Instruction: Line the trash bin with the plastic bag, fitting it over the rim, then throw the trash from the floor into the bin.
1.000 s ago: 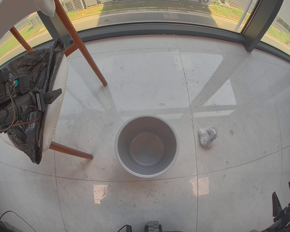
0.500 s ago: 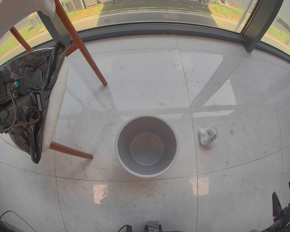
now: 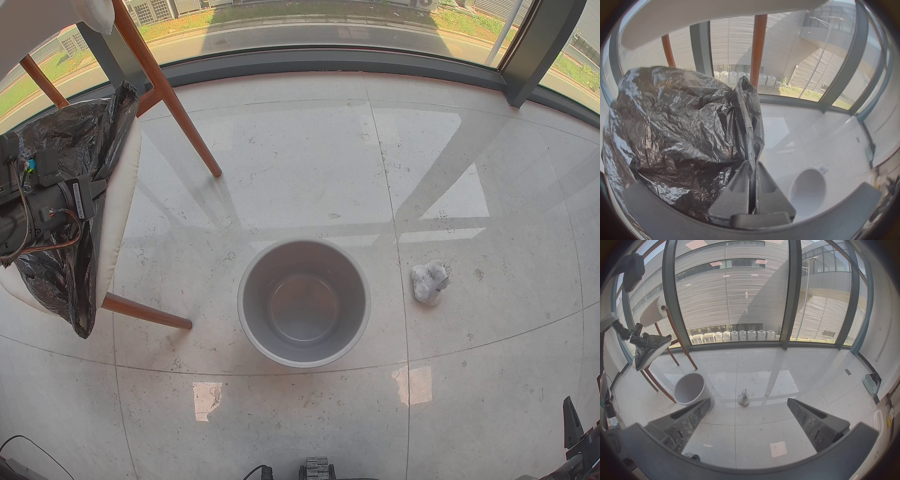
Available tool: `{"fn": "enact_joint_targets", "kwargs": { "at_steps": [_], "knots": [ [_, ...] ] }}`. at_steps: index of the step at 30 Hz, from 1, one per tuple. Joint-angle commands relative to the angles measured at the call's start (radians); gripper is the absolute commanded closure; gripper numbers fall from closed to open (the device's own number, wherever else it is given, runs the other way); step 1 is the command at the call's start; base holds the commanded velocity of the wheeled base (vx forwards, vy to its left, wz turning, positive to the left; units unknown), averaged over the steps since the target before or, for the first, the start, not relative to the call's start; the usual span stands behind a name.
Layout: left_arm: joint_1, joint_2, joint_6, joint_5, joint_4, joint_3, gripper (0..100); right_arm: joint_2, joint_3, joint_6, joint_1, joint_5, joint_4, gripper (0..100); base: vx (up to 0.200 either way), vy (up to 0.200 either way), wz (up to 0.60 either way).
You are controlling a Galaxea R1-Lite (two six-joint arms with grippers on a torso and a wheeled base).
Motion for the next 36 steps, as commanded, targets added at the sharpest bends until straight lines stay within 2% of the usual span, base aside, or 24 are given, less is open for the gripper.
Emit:
{"fn": "enact_joint_targets", "kwargs": {
  "at_steps": [1,5,13,14,15,16,21,22,28,36],
  "knots": [
    [-0.001,-0.042,-0.094,-0.075,0.089,-0.070,100,-0.016,0.018,-0.001,0.000,0.000,0.000,0,0.000,0.000,0.00],
    [-0.001,-0.073,-0.186,-0.158,0.183,-0.103,100,-0.016,0.018,-0.001,0.000,0.000,0.000,0,0.000,0.000,0.00],
    [-0.023,-0.124,-0.272,-0.325,0.189,-0.096,100,-0.016,0.018,-0.001,0.000,0.000,0.000,0,0.000,0.000,0.00],
    [-0.023,-0.124,-0.272,-0.325,0.189,-0.096,100,-0.016,0.018,-0.001,0.000,0.000,0.000,0,0.000,0.000,0.00],
    [-0.049,-0.131,-0.294,-0.377,0.195,-0.093,100,-0.016,0.018,-0.001,0.000,0.000,0.000,0,0.000,0.000,0.00],
    [-0.064,-0.133,-0.312,-0.397,0.210,-0.094,100,-0.016,0.018,-0.001,0.000,0.000,0.000,0,0.000,0.000,0.00],
    [-0.118,-0.145,-0.379,-0.439,0.247,-0.096,100,-0.016,0.018,-0.001,0.000,0.000,0.000,0,0.000,0.000,0.00],
    [-0.165,-0.174,-0.407,-0.454,0.250,-0.086,100,-0.016,0.018,-0.001,0.000,0.000,0.000,0,0.000,0.000,0.00],
    [-0.323,-0.200,-0.470,-0.457,0.252,-0.074,100,-0.016,0.018,-0.001,0.000,0.000,0.000,0,0.000,0.000,0.00],
    [-0.492,-0.236,-0.573,-0.455,0.252,-0.047,100,-0.016,0.018,-0.003,0.000,0.000,0.000,0,0.000,0.000,0.00]
  ]
}}
